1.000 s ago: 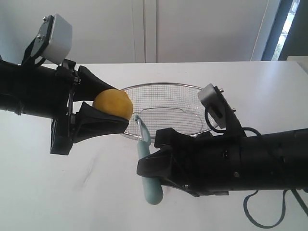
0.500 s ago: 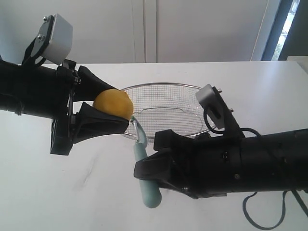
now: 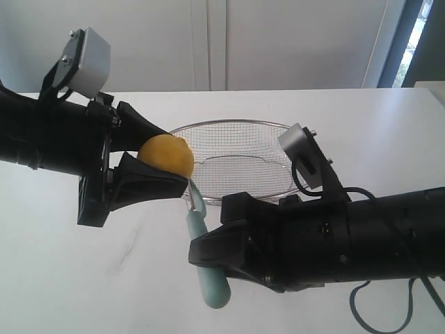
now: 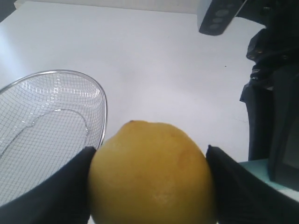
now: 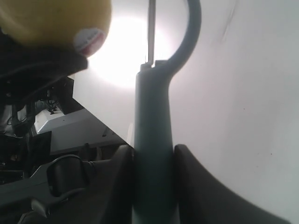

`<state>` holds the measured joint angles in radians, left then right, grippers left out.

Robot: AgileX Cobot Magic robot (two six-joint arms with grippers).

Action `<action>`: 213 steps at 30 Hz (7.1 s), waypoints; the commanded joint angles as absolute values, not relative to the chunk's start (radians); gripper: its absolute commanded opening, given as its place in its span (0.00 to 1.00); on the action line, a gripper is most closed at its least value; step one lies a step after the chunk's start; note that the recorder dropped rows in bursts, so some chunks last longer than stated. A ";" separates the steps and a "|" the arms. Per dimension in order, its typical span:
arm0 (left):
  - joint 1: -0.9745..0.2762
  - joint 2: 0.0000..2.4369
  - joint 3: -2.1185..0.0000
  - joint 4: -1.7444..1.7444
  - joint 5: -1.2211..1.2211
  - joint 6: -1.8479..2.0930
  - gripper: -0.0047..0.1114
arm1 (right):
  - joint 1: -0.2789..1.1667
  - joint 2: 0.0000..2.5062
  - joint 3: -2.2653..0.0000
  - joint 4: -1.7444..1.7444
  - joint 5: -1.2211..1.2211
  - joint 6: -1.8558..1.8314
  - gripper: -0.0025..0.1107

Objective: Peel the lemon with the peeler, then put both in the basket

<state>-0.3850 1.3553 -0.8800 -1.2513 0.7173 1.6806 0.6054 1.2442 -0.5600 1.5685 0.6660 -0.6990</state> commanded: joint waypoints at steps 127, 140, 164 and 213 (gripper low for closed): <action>-0.386 1.305 -0.885 -1.209 0.706 1.654 0.04 | 0.747 1.005 -0.627 1.299 0.339 -0.594 0.02; -0.386 1.305 -0.885 -1.209 0.707 1.654 0.04 | 0.735 0.777 -0.627 1.112 0.264 -0.464 0.02; -0.386 1.305 -0.885 -1.209 0.709 1.652 0.04 | 0.615 0.839 -0.540 0.123 0.452 0.488 0.02; -0.386 1.305 -0.885 -1.250 0.708 1.653 0.04 | 0.899 1.077 -0.608 0.725 0.103 0.136 0.02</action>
